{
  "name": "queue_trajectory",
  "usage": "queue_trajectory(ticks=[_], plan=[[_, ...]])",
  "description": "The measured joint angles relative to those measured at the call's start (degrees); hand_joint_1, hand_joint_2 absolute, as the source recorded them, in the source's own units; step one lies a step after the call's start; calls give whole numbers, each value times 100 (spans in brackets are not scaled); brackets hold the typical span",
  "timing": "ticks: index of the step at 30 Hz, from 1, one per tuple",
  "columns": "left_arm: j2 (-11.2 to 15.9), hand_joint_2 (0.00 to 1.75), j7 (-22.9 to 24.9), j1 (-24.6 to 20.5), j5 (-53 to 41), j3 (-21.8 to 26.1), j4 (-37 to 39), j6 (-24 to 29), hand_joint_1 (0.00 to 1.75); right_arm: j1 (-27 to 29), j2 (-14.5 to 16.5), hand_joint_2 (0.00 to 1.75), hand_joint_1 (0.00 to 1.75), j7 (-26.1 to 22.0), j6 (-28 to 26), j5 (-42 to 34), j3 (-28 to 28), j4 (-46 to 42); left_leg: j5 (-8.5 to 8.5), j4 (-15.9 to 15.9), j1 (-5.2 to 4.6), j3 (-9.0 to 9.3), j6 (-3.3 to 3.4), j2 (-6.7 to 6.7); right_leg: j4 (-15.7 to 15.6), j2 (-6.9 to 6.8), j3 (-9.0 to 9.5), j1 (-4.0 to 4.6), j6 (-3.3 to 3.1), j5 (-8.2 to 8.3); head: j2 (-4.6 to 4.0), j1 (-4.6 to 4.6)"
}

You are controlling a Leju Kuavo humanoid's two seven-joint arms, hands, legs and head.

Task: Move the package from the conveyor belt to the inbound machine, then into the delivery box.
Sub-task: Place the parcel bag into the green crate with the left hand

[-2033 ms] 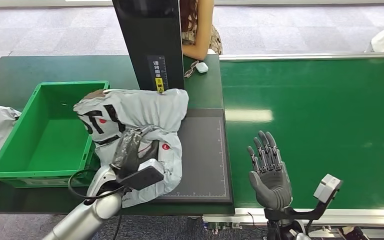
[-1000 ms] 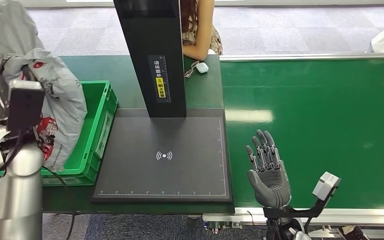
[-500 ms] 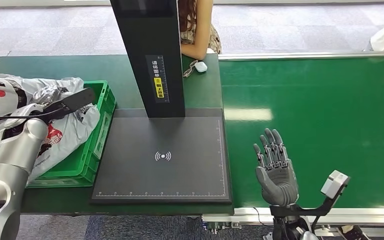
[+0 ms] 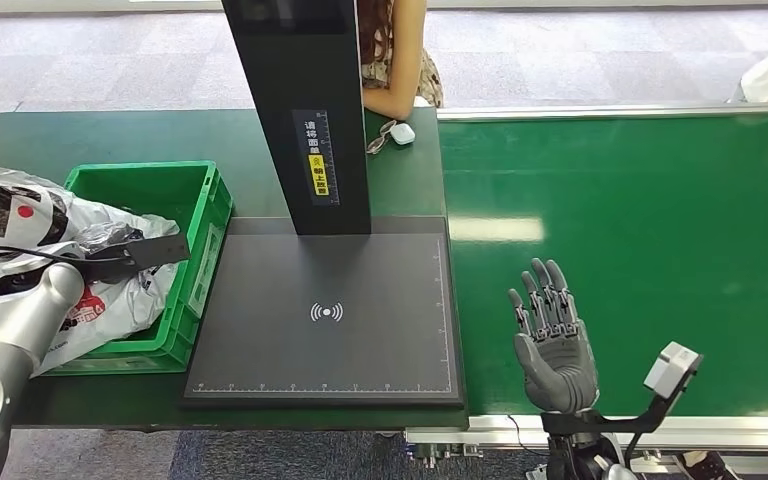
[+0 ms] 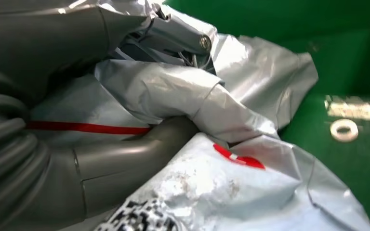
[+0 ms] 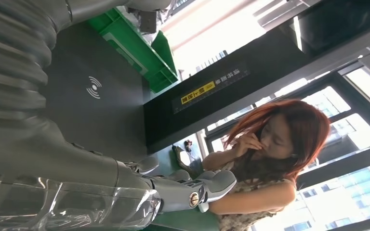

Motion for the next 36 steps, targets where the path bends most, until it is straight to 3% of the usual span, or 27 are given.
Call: queue_trajectory(ticks=[3, 7, 10, 15, 23, 26, 29, 33, 36], plan=[[-30, 175, -118, 35, 189, -110, 25, 295, 0, 2, 4, 175, 0, 1, -27, -8, -1, 1, 0, 1, 0, 0, 0, -2, -1, -3, -1, 0, 0, 0, 0, 0], [-230, 175, -136, 121, 667, -105, -54, 1380, 0, 41, 8, 175, 0, 2, -91, -9, -2, -18, 1, 1, -1, -1, 1, -15, -1, -18, 2, -1, 1, -1, 0, 0], [-394, 175, -166, 372, 1189, 12, -548, 2264, 0, 80, 8, 175, 0, 4, -130, -15, -2, -45, 1, 2, -2, -2, 2, -12, -2, -16, 2, -2, 1, 0, 0, -1], [-619, 175, -473, 1144, 2126, 452, -2380, 3595, 0, 128, 8, 175, 0, -14, -239, -26, 15, -49, -7, 2, -4, -3, 5, -1, -4, -3, -1, -3, 4, -2, 0, 1], [-958, 175, -1470, 2529, 3092, 1015, -5022, 4761, 0, 229, 12, 175, 0, -99, -318, -21, 58, -54, -15, 0, -3, -4, 2, 0, -5, -2, -3, -2, 2, -9, 0, 0], [-1144, 175, -1911, 3241, 3377, 1059, -5939, 4950, 0, 304, 14, 175, 0, -182, -393, 95, 57, -74, -20, 0, -4, -4, 3, 1, -8, -1, -3, -3, 6, -12, 0, 0], [-1334, 175, -2181, 3908, 3638, 1010, -6666, 4805, 0, 378, 14, 175, 0, -373, -675, 597, 57, -107, -27, 0, -4, -4, 10, -1, -10, -3, -2, -4, 15, -20, 0, 1], [-1509, 175, -2173, 4353, 3832, 890, -7096, 4500, 0, 412, 13, 175, 0, -533, -990, 1369, 78, -132, -32, -1, -5, -4, 14, -3, -11, -7, 7, -5, 20, -23, 0, 2], [-1907, 175, -1848, 4892, 4688, 838, -7098, 4025, 0, 452, 5, 175, 0, -585, -951, 2088, 251, -102, -45, -2, -11, 17, 10, 7, -11, 9, 17, -12, 20, -28, 0, -9]])
